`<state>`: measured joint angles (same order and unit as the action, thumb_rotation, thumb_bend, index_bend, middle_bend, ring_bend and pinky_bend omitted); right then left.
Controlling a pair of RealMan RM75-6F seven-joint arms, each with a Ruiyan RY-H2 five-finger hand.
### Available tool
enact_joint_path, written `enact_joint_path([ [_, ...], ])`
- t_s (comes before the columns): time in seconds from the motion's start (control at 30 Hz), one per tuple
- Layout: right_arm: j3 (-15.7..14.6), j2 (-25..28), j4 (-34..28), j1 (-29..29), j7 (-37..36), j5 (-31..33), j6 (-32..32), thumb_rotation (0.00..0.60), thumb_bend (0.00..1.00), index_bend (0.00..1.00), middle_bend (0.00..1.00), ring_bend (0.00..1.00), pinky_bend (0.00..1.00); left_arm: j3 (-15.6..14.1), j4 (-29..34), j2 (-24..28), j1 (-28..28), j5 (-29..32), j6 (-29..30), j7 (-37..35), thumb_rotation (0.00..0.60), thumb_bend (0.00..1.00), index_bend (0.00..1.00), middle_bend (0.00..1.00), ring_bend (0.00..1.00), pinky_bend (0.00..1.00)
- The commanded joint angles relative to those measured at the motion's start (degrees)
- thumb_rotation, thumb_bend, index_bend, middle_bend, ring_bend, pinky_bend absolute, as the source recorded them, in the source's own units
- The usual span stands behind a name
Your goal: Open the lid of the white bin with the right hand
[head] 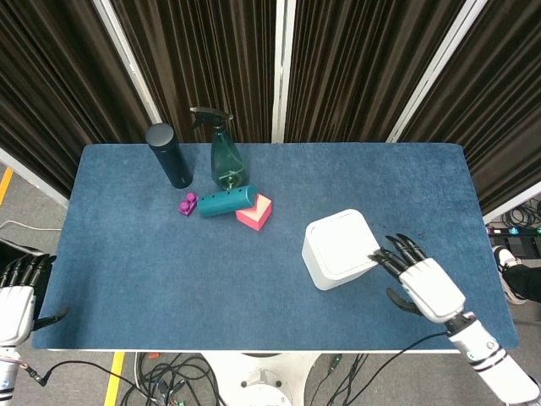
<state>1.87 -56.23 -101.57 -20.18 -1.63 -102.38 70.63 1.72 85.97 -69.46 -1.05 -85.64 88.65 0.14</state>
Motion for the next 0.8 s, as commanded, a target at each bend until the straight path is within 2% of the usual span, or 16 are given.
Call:
enact_joint_path([
  [0.03, 0.53, -0.85, -0.73, -1.57, 1.45, 1.16, -2.31, 0.6, 0.31, 0.24, 0.23, 0.0, 0.0, -0.06, -0.47, -0.15, 0.12, 0.17, -0.1, -0.48, 0.6, 0.0, 0.16, 0.13, 0.07, 0.11],
  [0.23, 0.79, -2.41, -1.12, -3.76, 5.63, 3.57, -6.55, 0.6, 0.32, 0.29, 0.28, 0.0, 0.0, -0.03, -1.45, -0.6, 0.01, 0.04, -0.3, -1.35, 0.6, 0.0, 0.16, 0.13, 0.07, 0.11],
  [0.47, -0.44, -4.02, -0.89, -5.0, 7.14, 6.05, -10.31, 0.6, 0.32, 0.34, 0.34, 0.0, 0.0, -0.18, -2.26, -0.95, 0.23, 0.14, -0.38, -2.09, 0.6, 0.0, 0.16, 0.13, 0.07, 0.11],
  [0.67, -0.1, -4.07, -0.57, -4.0, 6.49, 5.39, -6.06, 0.6, 0.32, 0.34, 0.31, 0.0, 0.0, -0.09, -2.44, -0.93, 0.23, -0.07, -0.18, -2.3, 0.6, 0.0, 0.16, 0.13, 0.07, 0.11],
  [0.8, 0.76, -3.3, -0.15, -2.38, 5.27, 4.76, -0.76, 0.6, 0.32, 0.24, 0.26, 0.0, 0.0, 0.06, -2.35, -0.82, 0.2, -0.31, 0.13, -2.33, 0.6, 0.0, 0.16, 0.13, 0.07, 0.11],
])
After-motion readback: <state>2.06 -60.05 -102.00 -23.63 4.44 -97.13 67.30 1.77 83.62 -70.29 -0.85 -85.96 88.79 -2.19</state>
